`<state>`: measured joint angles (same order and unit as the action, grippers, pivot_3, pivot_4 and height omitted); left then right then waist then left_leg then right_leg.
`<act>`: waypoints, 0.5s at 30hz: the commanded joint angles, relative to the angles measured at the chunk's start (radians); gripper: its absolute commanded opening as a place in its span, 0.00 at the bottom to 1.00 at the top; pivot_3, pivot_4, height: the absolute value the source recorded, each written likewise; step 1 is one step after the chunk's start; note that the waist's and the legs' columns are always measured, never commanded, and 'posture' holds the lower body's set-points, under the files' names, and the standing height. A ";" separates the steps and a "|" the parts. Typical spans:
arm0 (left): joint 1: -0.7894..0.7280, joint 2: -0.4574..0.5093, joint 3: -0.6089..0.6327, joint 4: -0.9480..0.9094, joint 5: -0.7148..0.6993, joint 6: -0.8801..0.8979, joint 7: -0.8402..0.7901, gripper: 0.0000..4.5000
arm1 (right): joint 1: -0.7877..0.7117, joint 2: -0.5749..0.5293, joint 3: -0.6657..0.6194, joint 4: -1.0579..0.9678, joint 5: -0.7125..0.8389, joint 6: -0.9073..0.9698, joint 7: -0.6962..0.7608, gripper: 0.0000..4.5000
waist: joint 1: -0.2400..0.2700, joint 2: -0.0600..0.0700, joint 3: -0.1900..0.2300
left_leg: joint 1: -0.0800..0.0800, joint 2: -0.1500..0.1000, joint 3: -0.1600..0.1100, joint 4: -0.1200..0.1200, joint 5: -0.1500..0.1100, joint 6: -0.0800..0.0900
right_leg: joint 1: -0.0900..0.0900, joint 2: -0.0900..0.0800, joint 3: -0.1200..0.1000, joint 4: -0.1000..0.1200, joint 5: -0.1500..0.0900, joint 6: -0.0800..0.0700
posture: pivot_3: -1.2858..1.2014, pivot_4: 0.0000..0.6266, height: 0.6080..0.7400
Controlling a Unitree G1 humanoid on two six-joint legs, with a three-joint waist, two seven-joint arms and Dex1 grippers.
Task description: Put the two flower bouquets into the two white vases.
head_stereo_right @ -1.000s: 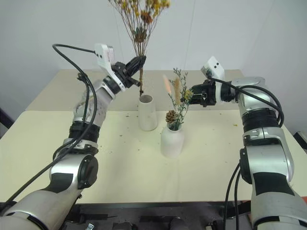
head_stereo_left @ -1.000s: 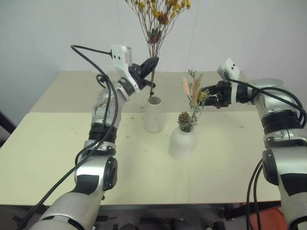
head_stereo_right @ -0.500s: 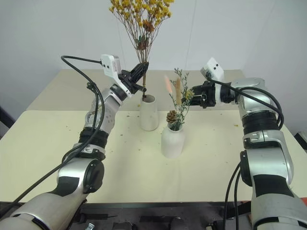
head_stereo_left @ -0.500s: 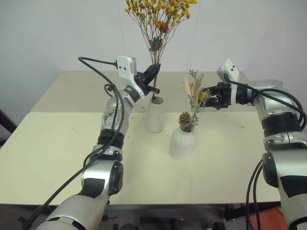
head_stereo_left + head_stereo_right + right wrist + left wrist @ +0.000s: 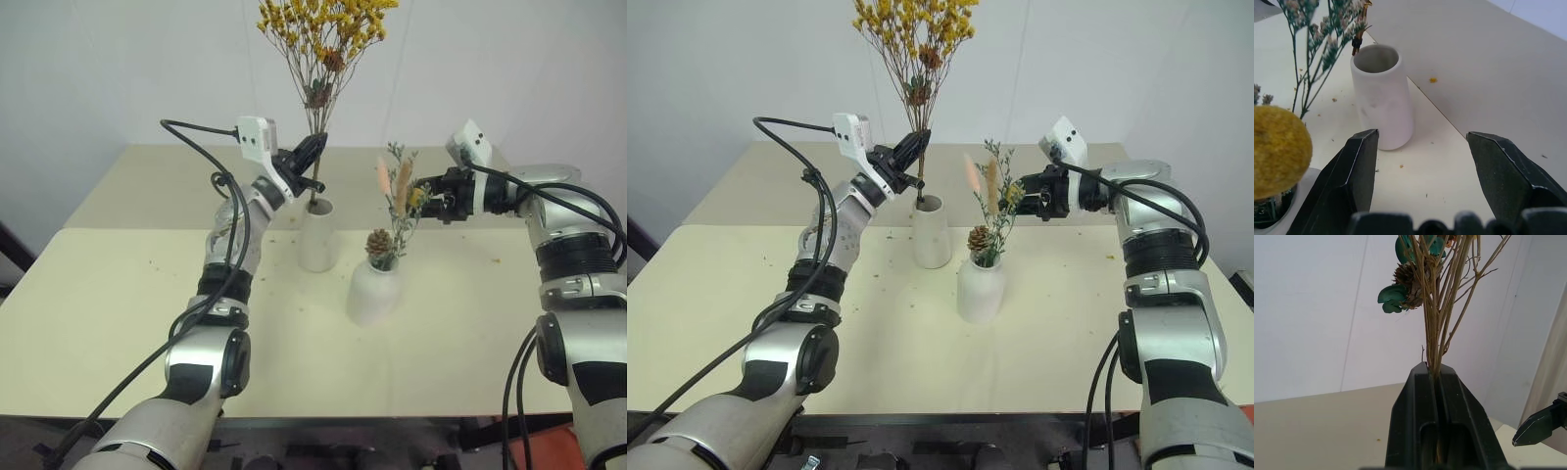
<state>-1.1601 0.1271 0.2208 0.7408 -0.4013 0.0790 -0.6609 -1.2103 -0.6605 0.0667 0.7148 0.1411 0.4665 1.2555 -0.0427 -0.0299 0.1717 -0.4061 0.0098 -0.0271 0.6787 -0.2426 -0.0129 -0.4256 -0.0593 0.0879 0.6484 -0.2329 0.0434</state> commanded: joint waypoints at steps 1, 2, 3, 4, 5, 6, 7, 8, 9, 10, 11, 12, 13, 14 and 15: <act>-0.031 0.000 0.011 -0.045 -0.039 0.033 -0.022 0.00 | -0.013 -0.013 -0.027 -0.034 0.018 0.006 -0.005 0.77 | 0.000 0.000 0.000 | 0.000 0.000 0.000 0.000 0.000 0.000 | 0.000 0.000 0.000 0.000 0.000 0.000 | 0.52 0.24 1.00; -0.033 0.001 0.014 -0.047 -0.048 0.046 -0.026 0.00 | -0.012 -0.013 -0.027 -0.036 0.018 0.008 -0.006 0.77 | 0.000 0.000 0.000 | 0.000 0.000 0.000 0.000 0.000 0.000 | 0.000 0.000 0.000 0.000 0.000 0.000 | 0.52 0.24 1.00; -0.036 0.002 0.017 -0.046 -0.053 0.052 -0.026 0.00 | -0.011 -0.013 -0.027 -0.038 0.018 0.009 -0.006 0.77 | 0.000 0.000 0.000 | 0.000 0.000 0.000 0.000 0.000 0.000 | 0.000 0.000 0.000 0.000 0.000 0.000 | 0.52 0.24 1.00; -0.039 0.003 0.019 -0.045 -0.057 0.058 -0.026 0.00 | -0.010 -0.013 -0.027 -0.039 0.018 0.010 -0.007 0.77 | 0.000 0.000 0.000 | 0.000 0.000 0.000 0.000 0.000 0.000 | 0.000 0.000 0.000 0.000 0.000 0.000 | 0.52 0.24 1.00; -0.043 0.006 0.022 -0.042 -0.065 0.073 -0.030 0.00 | -0.010 -0.013 -0.028 -0.039 0.019 0.012 -0.008 0.77 | 0.000 0.000 0.000 | 0.000 0.000 0.000 0.000 0.000 0.000 | 0.000 0.000 0.000 0.000 0.000 0.000 | 0.52 0.24 1.00; -0.045 0.008 0.024 -0.043 -0.069 0.083 -0.033 0.00 | -0.008 -0.013 -0.029 -0.042 0.020 0.014 -0.009 0.77 | 0.000 0.000 0.000 | 0.000 0.000 0.000 0.000 0.000 0.000 | 0.000 0.000 0.000 0.000 0.000 0.000 | 0.52 0.24 1.00; -0.045 0.009 0.025 -0.045 -0.072 0.089 -0.035 0.00 | -0.007 -0.014 -0.029 -0.043 0.020 0.016 -0.010 0.77 | 0.000 0.000 0.000 | 0.000 0.000 0.000 0.000 0.000 0.000 | 0.000 0.000 0.000 0.000 0.000 0.000 | 0.52 0.24 1.00; -0.047 0.011 0.027 -0.045 -0.077 0.097 -0.040 0.00 | -0.005 -0.014 -0.029 -0.044 0.020 0.017 -0.011 0.77 | 0.000 0.000 0.000 | 0.000 0.000 0.000 0.000 0.000 0.000 | 0.000 0.000 0.000 0.000 0.000 0.000 | 0.52 0.24 1.00; -0.048 0.015 0.027 -0.048 -0.084 0.116 -0.043 0.00 | -0.003 -0.015 -0.030 -0.047 0.021 0.019 -0.011 0.77 | 0.000 0.000 0.000 | 0.000 0.000 0.000 0.000 0.000 0.000 | 0.000 0.000 0.000 0.000 0.000 0.000 | 0.52 0.24 1.00; -0.049 0.017 0.027 -0.050 -0.087 0.127 -0.043 0.00 | -0.002 -0.015 -0.031 -0.050 0.021 0.020 -0.011 0.77 | 0.000 0.000 0.000 | 0.000 0.000 0.000 0.000 0.000 0.000 | 0.000 0.000 0.000 0.000 0.000 0.000 | 0.52 0.24 1.00; -0.050 0.018 0.025 -0.051 -0.088 0.126 -0.044 0.00 | 0.000 -0.016 -0.031 -0.052 0.021 0.022 -0.011 0.77 | -0.001 0.000 0.000 | 0.000 0.000 0.000 0.000 0.000 0.000 | 0.000 0.000 0.000 0.000 0.000 0.000 | 0.52 0.24 1.00; -0.052 0.020 0.026 -0.052 -0.092 0.135 -0.046 0.00 | 0.002 -0.017 -0.031 -0.055 0.021 0.024 -0.011 0.77 | -0.002 0.000 0.000 | 0.000 0.000 0.000 0.000 0.000 0.000 | 0.000 0.000 0.000 0.000 0.000 0.000 | 0.52 0.24 1.00; -0.052 0.020 0.024 -0.052 -0.090 0.129 -0.047 0.00 | 0.003 -0.018 -0.032 -0.057 0.022 0.025 -0.012 0.77 | -0.002 0.000 0.000 | 0.000 0.000 0.000 0.000 0.000 0.000 | 0.000 0.000 0.000 0.000 0.000 0.000 | 0.52 0.24 1.00; -0.053 0.019 0.022 -0.051 -0.087 0.121 -0.045 0.00 | 0.003 -0.018 -0.032 -0.059 0.022 0.026 -0.013 0.77 | -0.002 0.000 0.000 | 0.000 0.000 0.000 0.000 0.000 0.000 | 0.000 0.000 0.000 0.000 0.000 0.000 | 0.52 0.24 1.00; -0.055 0.017 0.024 -0.048 -0.085 0.114 -0.040 0.00 | 0.004 -0.018 -0.032 -0.059 0.022 0.027 -0.014 0.77 | -0.002 0.000 0.000 | 0.000 0.000 0.000 0.000 0.000 0.000 | 0.000 0.000 0.000 0.000 0.000 0.000 | 0.52 0.24 1.00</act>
<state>-1.1727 0.1422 0.2387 0.7330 -0.4757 0.2060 -0.6966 -1.1966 -0.6605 0.0651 0.6983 0.1412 0.4897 1.2419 -0.0450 -0.0299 0.1717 -0.4059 0.0098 -0.0272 0.6787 -0.2426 -0.0129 -0.4256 -0.0592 0.0879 0.6483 -0.2329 0.0434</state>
